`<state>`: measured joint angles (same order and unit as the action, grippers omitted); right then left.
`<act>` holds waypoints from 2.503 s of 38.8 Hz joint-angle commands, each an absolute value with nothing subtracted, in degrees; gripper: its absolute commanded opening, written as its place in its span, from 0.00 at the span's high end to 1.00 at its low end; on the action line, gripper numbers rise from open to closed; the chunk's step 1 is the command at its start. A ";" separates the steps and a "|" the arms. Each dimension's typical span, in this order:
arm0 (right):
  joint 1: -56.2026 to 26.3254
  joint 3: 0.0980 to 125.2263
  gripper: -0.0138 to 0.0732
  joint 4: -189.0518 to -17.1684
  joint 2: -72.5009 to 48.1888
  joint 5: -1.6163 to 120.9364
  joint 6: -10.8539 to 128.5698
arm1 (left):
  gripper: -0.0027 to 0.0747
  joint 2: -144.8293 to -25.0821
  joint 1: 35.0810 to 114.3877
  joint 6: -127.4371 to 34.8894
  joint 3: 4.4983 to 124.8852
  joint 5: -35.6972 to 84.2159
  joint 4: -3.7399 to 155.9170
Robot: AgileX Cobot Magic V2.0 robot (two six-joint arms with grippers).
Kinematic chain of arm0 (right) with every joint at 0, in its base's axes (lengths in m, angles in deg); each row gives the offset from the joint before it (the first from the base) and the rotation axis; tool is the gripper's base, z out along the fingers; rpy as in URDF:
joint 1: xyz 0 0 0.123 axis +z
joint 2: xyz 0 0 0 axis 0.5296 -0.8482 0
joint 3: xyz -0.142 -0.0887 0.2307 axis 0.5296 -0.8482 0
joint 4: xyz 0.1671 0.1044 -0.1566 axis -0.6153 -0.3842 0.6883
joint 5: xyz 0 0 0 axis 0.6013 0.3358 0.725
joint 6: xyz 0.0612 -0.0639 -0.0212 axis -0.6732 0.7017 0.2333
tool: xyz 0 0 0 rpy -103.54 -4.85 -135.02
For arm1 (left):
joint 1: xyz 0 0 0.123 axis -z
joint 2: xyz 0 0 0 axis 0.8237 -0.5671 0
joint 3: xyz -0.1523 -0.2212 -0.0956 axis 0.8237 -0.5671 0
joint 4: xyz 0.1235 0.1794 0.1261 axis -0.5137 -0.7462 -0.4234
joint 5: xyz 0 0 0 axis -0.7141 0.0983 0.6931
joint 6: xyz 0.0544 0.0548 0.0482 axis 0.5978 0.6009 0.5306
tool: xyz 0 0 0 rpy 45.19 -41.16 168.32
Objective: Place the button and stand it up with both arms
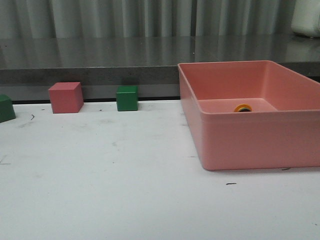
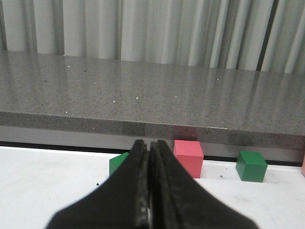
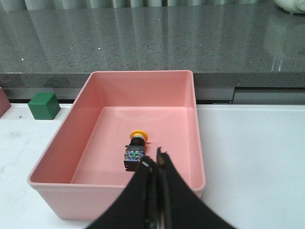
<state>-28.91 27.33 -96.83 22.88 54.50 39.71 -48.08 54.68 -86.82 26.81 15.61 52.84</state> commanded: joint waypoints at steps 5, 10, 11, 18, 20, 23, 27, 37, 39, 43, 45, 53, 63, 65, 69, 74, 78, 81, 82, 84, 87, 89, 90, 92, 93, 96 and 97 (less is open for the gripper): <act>-29.01 29.51 0.80 -97.43 22.13 59.55 40.01 | 0.89 -48.83 55.06 -86.97 29.00 10.25 52.83; -29.01 29.51 0.54 -97.43 22.13 59.51 40.01 | 0.58 -48.83 55.06 -86.97 29.00 10.25 52.83; -29.01 29.51 0.47 -97.43 22.13 59.51 40.01 | 0.50 -48.83 55.06 -86.97 29.00 10.25 52.83; -29.01 29.51 0.12 -97.43 22.13 59.68 40.01 | 0.13 -48.83 55.06 -86.97 29.00 10.25 52.83; -29.01 29.51 0.08 -97.43 22.13 59.68 40.01 | 0.11 -48.83 55.06 -86.97 29.00 10.25 52.83; -29.01 29.51 0.08 -97.43 22.13 59.76 40.01 | 0.11 -48.83 55.06 -86.97 29.00 10.25 52.83; -29.01 29.51 0.08 -97.43 22.13 61.48 40.01 | 0.11 -48.83 55.06 -86.97 29.00 10.36 52.83; -29.01 30.69 0.08 -97.43 14.62 70.36 40.01 | 0.11 -48.83 55.06 -86.97 29.00 10.36 52.83; -29.01 32.40 0.08 -97.51 10.76 70.06 40.01 | 0.11 -48.83 55.06 -86.97 29.00 10.36 52.83; -29.01 36.29 0.08 -98.95 3.14 69.67 40.01 | 0.11 -48.83 55.06 -86.97 29.00 10.36 52.83; -29.01 38.48 0.08 -99.71 -0.07 68.92 40.01 | 0.11 -48.83 55.06 -86.97 29.00 10.36 52.83; -27.77 47.54 0.08 -100.48 -13.72 64.74 40.01 | 0.11 -48.83 55.06 -86.97 29.00 10.36 52.83; -21.19 59.38 0.08 -100.48 -28.51 56.52 40.01 | 0.11 -48.83 55.06 -86.97 29.00 10.36 52.83; -20.35 62.08 0.08 -100.48 -31.46 54.55 40.01 | 0.11 -48.83 55.06 -86.97 29.00 10.36 52.83; -20.12 67.12 0.08 -100.48 -36.52 49.36 39.96 | 0.11 -48.83 55.06 -86.97 29.00 10.36 52.83; -20.39 72.45 0.08 -100.48 -42.16 44.38 38.75 | 0.11 -48.83 55.06 -86.97 29.00 10.36 52.83; -20.39 75.70 0.08 -99.56 -46.17 41.90 35.70 | 0.11 -48.83 55.06 -86.97 29.00 10.36 52.83; -20.39 78.64 0.08 -97.21 -49.62 38.92 31.38 | 0.11 -48.83 55.06 -86.97 29.00 10.36 52.83; -20.39 79.47 0.08 -96.18 -50.59 38.01 29.98 | 0.11 -48.83 55.06 -86.97 29.00 10.36 52.83; -20.39 82.04 0.09 -92.97 -53.45 35.59 26.41 | 0.11 -48.83 55.06 -86.97 29.00 10.36 52.83; -20.39 84.80 0.12 -89.05 -56.79 33.30 22.45 | 0.11 -48.83 55.06 -86.97 29.00 10.36 52.83; -20.39 86.80 0.13 -88.07 -58.70 32.29 21.31 | 0.11 -48.83 55.06 -86.97 29.00 10.36 52.83; -20.39 87.47 0.14 -88.07 -59.50 31.83 21.30 | 0.11 -48.83 55.06 -86.97 29.00 10.36 52.83; -20.39 88.94 0.14 -88.07 -61.25 31.13 21.30 | 0.11 -48.83 55.06 -86.97 29.00 10.36 52.83; -20.39 89.67 0.14 -88.07 -62.23 30.75 21.30 | 0.11 -48.83 55.06 -86.97 29.00 10.36 52.83; -20.39 91.20 0.14 -88.07 -64.49 29.81 21.25 | 0.11 -48.83 55.06 -86.97 29.00 10.36 52.83; -20.39 91.59 0.14 -88.07 -65.09 29.54 21.17 | 0.11 -48.83 55.06 -86.97 29.00 10.36 52.83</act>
